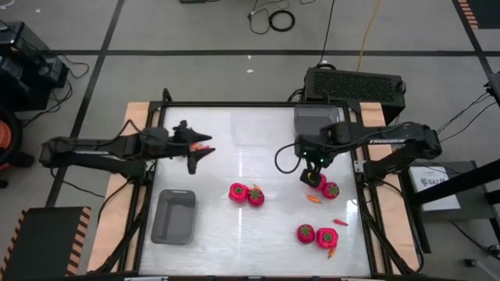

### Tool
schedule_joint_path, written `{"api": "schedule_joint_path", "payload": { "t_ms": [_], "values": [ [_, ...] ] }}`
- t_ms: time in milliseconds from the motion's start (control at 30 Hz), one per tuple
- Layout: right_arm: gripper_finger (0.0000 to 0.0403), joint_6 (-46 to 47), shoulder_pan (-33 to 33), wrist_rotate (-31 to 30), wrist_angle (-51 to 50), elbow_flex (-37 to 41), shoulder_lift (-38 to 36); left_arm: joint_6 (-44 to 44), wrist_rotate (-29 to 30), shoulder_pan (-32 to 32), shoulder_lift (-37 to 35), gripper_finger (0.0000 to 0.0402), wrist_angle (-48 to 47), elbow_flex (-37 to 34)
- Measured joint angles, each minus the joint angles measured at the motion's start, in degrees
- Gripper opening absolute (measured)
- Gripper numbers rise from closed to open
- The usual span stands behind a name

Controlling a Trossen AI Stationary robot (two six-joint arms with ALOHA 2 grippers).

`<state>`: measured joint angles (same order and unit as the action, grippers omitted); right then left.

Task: Sort produce into baskets
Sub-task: Put the red bell pepper into the top gray bin

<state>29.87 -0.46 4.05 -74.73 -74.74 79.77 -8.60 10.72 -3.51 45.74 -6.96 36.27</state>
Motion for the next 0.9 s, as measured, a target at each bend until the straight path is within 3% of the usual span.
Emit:
{"api": "schedule_joint_path", "payload": {
  "t_ms": [567,900],
  "values": [
    [0.0392,7.0,-0.1,-1.4,3.6,12.8,0.0,-1.6,0.4,0.0,7.3,0.0226,1.5,0.1],
    [0.0392,5.8,-0.1,-1.5,7.5,18.6,0.0,-1.6,0.6,0.0,10.2,0.0226,3.6,0.1]
  ]
}}
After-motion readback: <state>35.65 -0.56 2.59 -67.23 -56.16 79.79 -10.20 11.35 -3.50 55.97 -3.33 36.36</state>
